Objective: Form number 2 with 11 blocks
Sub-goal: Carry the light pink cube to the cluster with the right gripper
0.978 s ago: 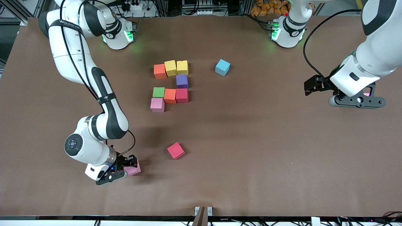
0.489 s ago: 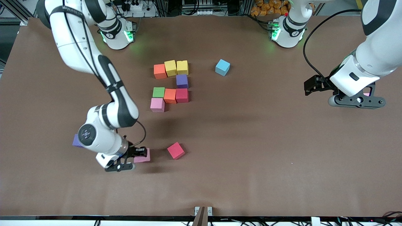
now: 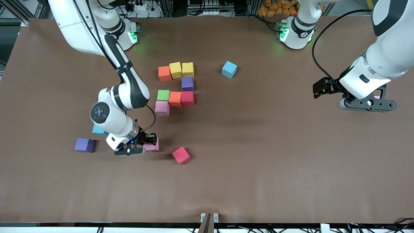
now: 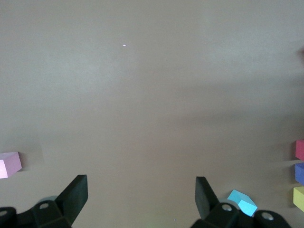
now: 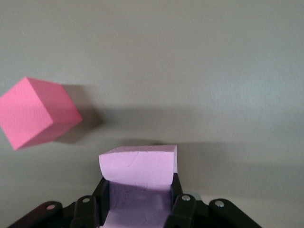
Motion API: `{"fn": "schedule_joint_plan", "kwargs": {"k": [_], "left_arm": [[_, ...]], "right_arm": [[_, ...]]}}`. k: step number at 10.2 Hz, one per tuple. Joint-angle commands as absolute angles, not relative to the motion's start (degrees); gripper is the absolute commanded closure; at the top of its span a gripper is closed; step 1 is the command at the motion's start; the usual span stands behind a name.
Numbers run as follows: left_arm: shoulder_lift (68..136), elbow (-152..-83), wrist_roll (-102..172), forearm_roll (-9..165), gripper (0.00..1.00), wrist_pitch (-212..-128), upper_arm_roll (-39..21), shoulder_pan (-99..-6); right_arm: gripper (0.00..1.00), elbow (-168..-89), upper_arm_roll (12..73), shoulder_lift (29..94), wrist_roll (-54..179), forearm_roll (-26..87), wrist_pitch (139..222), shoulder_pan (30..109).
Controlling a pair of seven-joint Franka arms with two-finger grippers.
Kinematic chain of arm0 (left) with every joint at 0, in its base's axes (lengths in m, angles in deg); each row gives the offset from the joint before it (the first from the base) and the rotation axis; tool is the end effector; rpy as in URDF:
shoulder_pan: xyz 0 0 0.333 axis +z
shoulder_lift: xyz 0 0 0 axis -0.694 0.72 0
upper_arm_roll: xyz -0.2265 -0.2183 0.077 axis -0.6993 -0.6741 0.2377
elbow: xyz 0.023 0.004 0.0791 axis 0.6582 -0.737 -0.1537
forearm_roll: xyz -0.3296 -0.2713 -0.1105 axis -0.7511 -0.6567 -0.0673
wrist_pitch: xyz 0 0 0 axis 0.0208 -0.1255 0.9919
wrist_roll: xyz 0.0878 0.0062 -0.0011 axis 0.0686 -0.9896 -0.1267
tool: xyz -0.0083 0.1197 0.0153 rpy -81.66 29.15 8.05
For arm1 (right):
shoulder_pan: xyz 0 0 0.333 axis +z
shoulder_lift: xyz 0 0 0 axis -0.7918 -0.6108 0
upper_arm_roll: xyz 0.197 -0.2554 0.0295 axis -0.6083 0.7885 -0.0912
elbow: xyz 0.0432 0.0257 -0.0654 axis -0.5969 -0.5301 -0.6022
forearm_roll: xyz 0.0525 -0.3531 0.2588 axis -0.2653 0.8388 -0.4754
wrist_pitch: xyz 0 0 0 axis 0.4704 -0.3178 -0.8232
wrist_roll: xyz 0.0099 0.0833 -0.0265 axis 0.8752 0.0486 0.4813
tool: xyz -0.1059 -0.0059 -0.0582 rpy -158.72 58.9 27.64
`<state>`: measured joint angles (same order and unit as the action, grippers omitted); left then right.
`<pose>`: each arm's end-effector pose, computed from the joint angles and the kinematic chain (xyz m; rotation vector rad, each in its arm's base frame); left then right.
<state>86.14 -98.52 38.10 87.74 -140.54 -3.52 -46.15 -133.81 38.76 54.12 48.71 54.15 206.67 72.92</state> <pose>0.6336 -0.1546 0.5935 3.1163 -0.1443 -0.0751 0.6659 0.2322 0.2160 -2.9715 -0.0132 -0.1276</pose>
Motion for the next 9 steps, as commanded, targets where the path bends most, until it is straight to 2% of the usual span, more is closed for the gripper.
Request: {"fn": "schedule_joint_plan", "kwargs": {"k": [1, 9], "left_arm": [[85.65, -98.51, 39.26, 87.44, 0.0, -140.26, -3.55, -46.32], [85.65, -98.51, 39.26, 87.44, 0.0, -140.26, -3.64, -46.41]], "right_arm": [[1.0, -143.35, 38.97, 58.58, 42.29, 56.03, 212.95, 75.02], [1.0, -150.22, 38.97, 58.49, 41.05, 56.12, 219.74, 79.25]]}}
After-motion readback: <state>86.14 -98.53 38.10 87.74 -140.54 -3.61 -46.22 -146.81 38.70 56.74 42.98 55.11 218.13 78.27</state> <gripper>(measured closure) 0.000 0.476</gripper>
